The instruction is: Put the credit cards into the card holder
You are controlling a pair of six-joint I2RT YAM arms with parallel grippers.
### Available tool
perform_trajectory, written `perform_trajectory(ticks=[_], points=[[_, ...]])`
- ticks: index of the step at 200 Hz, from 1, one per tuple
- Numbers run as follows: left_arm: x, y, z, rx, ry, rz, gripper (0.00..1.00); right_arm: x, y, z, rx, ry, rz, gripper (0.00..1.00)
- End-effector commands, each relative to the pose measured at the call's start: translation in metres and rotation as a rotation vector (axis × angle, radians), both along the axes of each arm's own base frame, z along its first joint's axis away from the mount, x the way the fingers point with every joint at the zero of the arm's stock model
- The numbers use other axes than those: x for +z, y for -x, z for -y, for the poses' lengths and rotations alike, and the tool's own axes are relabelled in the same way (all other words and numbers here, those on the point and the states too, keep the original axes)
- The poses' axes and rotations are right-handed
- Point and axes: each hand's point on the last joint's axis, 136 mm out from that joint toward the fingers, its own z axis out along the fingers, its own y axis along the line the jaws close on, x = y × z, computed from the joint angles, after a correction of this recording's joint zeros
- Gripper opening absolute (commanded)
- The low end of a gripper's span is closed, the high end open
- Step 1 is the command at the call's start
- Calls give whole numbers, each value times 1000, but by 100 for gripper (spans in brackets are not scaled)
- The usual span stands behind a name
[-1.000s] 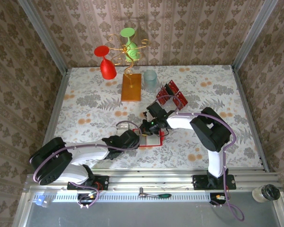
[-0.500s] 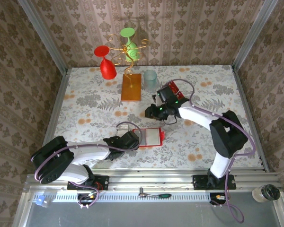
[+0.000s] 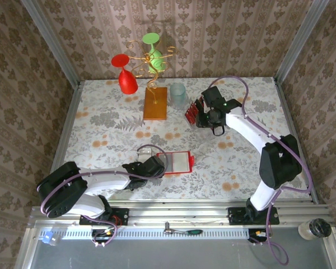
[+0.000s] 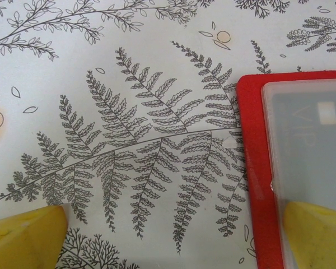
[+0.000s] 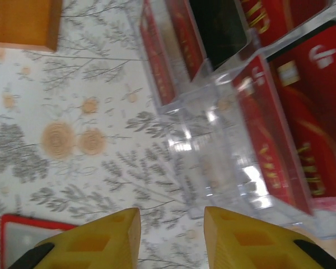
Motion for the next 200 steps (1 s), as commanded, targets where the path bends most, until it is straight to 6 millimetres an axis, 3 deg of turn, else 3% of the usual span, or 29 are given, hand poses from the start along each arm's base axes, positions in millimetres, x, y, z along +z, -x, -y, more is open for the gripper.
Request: perform_trajectory(ticks=[1, 35, 89, 158, 200], points=[[1, 3, -9, 19, -26, 5, 100, -6, 0, 27, 21, 204, -22, 37], [1, 4, -10, 19, -24, 5, 100, -4, -11, 34, 17, 260, -13, 37], [0, 4, -9, 17, -20, 6, 100, -17, -25, 40, 19, 314, -44, 37], [0, 4, -7, 14, -16, 9, 100, -26, -29, 41, 35, 330, -66, 33], [0, 3, -4, 9, -14, 8, 100, -13, -30, 37, 35, 302, -40, 33]])
